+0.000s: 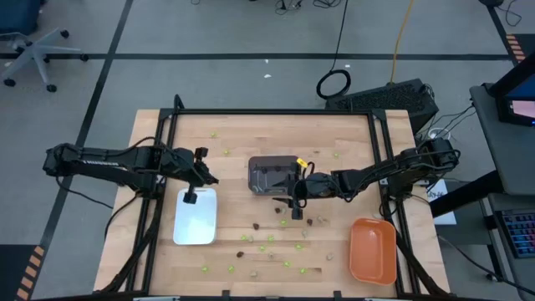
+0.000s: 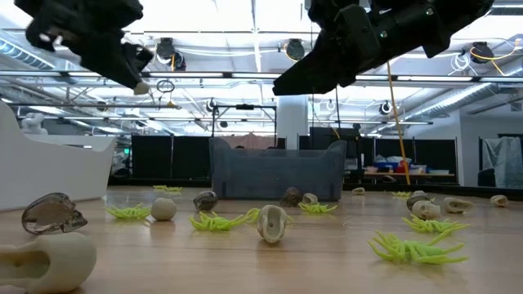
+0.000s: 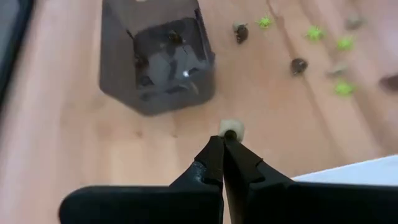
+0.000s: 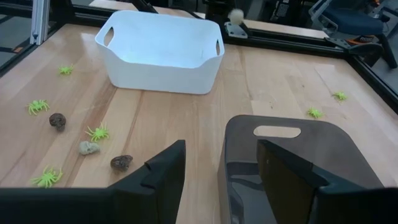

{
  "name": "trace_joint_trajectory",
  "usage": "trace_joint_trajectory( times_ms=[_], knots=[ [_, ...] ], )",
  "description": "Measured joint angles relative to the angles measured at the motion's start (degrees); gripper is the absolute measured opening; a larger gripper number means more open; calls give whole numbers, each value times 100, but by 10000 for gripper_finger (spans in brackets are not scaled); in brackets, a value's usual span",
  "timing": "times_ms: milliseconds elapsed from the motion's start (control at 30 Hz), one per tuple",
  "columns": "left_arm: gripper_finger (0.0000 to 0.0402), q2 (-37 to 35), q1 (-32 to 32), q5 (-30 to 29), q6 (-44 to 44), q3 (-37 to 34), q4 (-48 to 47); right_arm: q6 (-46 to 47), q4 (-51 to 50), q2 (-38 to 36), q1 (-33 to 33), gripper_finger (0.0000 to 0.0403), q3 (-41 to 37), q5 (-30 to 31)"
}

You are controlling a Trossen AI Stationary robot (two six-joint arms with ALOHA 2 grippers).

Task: Sort Halloween decoration
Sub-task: Put the white skull toy into the white bin

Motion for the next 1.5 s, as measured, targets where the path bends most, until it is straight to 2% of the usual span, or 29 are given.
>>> trace_joint_trajectory(
  times_ms=[133,300,567,767,1000,1167,1300,1500],
  knots=[
    [0,-235,-380,151,-1310,2,-646,0,-107,0,0,183,0,0],
    [0,-371,-1022,456,-2267,5,-780,0,-208,0,0,183,-1,2],
    [0,-177,-1604,462,-3379,15,-1001,-32,-255,0,0,183,-2,0],
    [0,238,-1873,466,-3767,15,-1369,-9,-281,0,0,183,-2,-9],
    [0,703,-2029,667,-4689,15,-1431,364,-448,0,0,183,-2,-34],
    [2,756,-2104,658,-4796,15,-1427,687,-771,-21,-4,183,-2,-465],
    [23,756,-2103,545,-4760,15,-1429,675,-1170,-271,35,183,-2,-468],
    [68,756,-2101,-49,-4752,15,-1426,750,-2123,-1015,41,183,-1,-331]
  ],
)
